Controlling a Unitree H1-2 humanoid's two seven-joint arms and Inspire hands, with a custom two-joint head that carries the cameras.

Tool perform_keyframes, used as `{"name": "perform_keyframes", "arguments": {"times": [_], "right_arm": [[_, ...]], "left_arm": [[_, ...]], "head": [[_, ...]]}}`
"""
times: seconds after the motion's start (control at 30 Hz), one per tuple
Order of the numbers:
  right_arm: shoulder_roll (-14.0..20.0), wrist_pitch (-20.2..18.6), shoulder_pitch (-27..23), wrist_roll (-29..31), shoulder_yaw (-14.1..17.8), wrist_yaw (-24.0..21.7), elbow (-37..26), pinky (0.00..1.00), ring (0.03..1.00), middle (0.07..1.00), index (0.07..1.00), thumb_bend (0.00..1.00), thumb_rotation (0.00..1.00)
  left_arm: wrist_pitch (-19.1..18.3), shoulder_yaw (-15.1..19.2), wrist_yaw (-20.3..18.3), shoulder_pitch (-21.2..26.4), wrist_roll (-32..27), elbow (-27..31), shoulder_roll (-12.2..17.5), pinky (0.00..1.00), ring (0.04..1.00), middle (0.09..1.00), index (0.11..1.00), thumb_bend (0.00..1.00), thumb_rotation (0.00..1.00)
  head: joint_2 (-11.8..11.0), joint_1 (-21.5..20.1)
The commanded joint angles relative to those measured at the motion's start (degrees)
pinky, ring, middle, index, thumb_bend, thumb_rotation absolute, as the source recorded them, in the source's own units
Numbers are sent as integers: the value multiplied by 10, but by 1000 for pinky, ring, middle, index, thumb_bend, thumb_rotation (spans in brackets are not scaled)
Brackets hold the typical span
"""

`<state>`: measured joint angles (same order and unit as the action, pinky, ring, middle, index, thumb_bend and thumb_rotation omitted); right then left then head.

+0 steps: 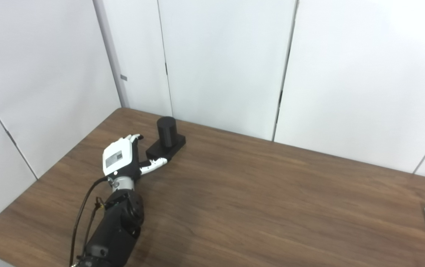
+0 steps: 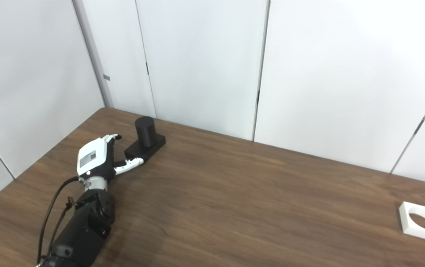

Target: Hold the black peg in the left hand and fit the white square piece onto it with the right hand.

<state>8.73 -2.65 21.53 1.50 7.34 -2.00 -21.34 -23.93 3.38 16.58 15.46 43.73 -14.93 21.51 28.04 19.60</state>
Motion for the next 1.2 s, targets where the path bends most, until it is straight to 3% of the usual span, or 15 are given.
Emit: {"name": "perform_keyframes", "arguments": {"times": [0.0,0.4,0.57,0.73,0.97,1.03,1.17], "right_arm": [[-3,-7,3,-4,-2,2,-3,984,903,877,918,629,1000],[-5,-4,7,-13,-5,5,-6,997,906,879,921,655,1000],[-5,8,7,-14,-7,6,-1,912,885,871,915,649,1000],[-5,2,8,-20,-10,10,-4,995,904,877,919,666,1000],[-6,2,10,-29,-12,13,-8,923,885,870,917,655,1000],[-6,-1,11,-32,-14,13,-10,987,901,875,924,667,1000],[-5,0,10,-38,-16,15,-8,999,909,881,928,683,1000]], "left_arm": [[5,-3,23,35,5,-14,23,932,916,893,820,952,651],[-12,-21,22,72,-8,-81,28,943,933,907,823,963,656],[-9,-25,35,82,-19,-100,26,937,927,903,812,972,637],[5,-25,43,92,-40,-118,23,925,918,890,806,968,606],[16,-34,52,112,-62,-148,22,899,905,868,780,950,577],[17,-36,57,116,-68,-156,20,897,902,859,763,954,572],[19,-42,67,127,-73,-176,18,883,890,846,739,961,570]], "head": [[0,0],[3,-7],[3,-10],[4,-12],[5,-14],[5,-15],[6,-17]]}}
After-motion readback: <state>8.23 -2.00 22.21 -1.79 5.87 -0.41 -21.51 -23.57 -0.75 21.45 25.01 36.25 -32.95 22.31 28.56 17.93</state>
